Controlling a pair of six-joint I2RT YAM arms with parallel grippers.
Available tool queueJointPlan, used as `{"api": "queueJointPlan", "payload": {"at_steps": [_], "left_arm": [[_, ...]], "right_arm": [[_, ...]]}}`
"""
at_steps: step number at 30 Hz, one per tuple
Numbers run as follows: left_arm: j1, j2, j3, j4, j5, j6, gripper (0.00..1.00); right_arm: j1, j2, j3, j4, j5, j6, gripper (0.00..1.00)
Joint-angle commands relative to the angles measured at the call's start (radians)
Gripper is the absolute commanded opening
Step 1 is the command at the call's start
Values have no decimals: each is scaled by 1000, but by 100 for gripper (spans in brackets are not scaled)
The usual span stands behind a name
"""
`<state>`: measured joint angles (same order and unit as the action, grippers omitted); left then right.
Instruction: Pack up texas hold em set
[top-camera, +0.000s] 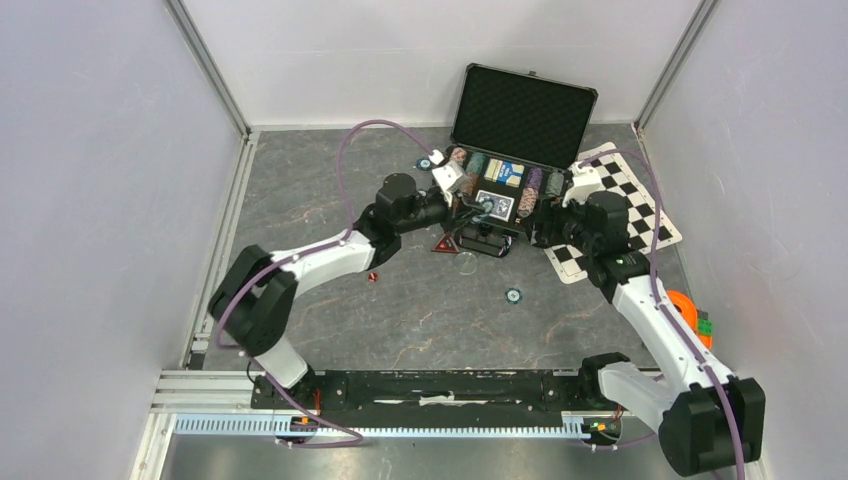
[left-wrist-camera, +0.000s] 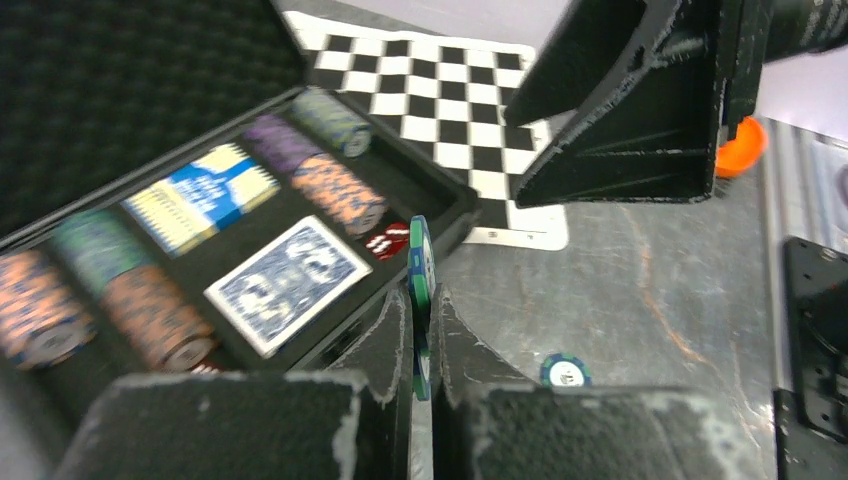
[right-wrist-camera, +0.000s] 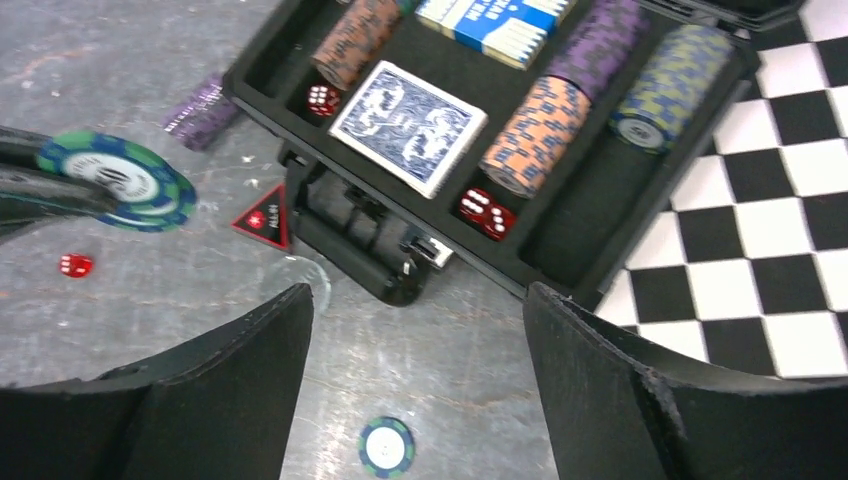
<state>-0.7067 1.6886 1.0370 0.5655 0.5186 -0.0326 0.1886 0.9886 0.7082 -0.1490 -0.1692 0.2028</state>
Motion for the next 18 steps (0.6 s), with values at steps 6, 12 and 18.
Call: {"api": "queueJointPlan", "payload": {"at_steps": [6,12,18], "left_arm": [[50,-390,-173,-230,-616,-5,2],[105,-601,-364,-287,-1049,-137,2],[114,-744,-504,-305,-1285,-223,2]], "right_arm": [[285,274,178,25,242,204,82],[518,494,300,50,491,602,81],[654,837,716,-236,670,827,86]]}}
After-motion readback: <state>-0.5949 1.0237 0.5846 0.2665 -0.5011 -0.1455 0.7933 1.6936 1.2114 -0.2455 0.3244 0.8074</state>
